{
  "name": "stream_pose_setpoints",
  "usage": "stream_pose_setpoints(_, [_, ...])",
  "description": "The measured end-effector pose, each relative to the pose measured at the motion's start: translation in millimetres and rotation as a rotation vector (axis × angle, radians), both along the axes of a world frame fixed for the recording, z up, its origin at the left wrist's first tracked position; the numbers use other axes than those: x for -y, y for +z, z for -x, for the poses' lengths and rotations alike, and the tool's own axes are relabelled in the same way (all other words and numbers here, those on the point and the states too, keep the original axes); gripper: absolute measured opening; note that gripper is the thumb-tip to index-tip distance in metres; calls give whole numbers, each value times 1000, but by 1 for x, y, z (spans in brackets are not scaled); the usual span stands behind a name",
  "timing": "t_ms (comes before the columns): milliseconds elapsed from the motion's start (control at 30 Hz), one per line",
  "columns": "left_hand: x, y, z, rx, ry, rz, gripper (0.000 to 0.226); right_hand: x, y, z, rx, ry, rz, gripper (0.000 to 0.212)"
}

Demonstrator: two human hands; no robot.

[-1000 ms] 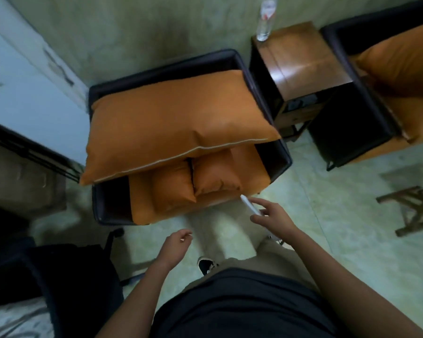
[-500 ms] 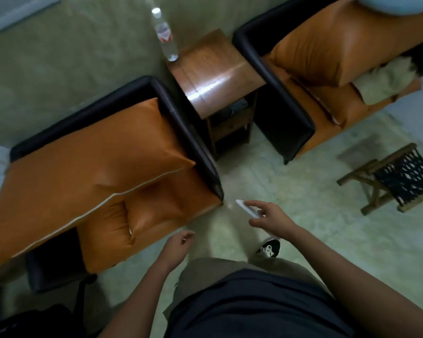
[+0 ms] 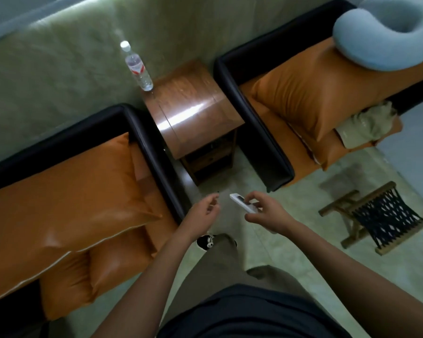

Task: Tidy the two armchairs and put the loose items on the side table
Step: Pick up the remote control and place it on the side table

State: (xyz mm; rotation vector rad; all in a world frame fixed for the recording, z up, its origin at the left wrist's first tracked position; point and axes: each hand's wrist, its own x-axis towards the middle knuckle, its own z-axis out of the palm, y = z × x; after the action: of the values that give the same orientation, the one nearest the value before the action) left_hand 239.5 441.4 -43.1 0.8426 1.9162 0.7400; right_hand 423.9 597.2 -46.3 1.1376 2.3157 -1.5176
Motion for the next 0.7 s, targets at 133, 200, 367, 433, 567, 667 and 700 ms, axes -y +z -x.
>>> stream_pose_setpoints(133, [-56, 9, 43, 86, -61, -49, 64, -39, 11, 50, -33, 115, -34, 34])
stream_pose_setpoints(200, [-76, 12, 66, 109, -53, -65, 72, -60, 17, 79, -66, 190, -46, 32])
stream_pose_setpoints(367, [-99, 7, 111, 73, 11, -88, 66, -98, 24, 140, -109, 302, -52, 33])
stream_pose_setpoints(433, [-109, 3, 127, 70, 64, -89, 62, -114, 24, 165, -124, 363, -39, 35])
stream_pose_setpoints(567, [-127, -5, 152, 288, 312, -109, 52, -151, 13, 214, -132, 507, -27, 41])
stream_pose_setpoints(667, [-147, -11, 168, 437, 515, -146, 46, -185, 7, 251, -141, 642, -21, 42])
stream_pose_setpoints(700, [-157, -11, 174, 479, 575, -153, 44, -197, 7, 263, -145, 661, -11, 42])
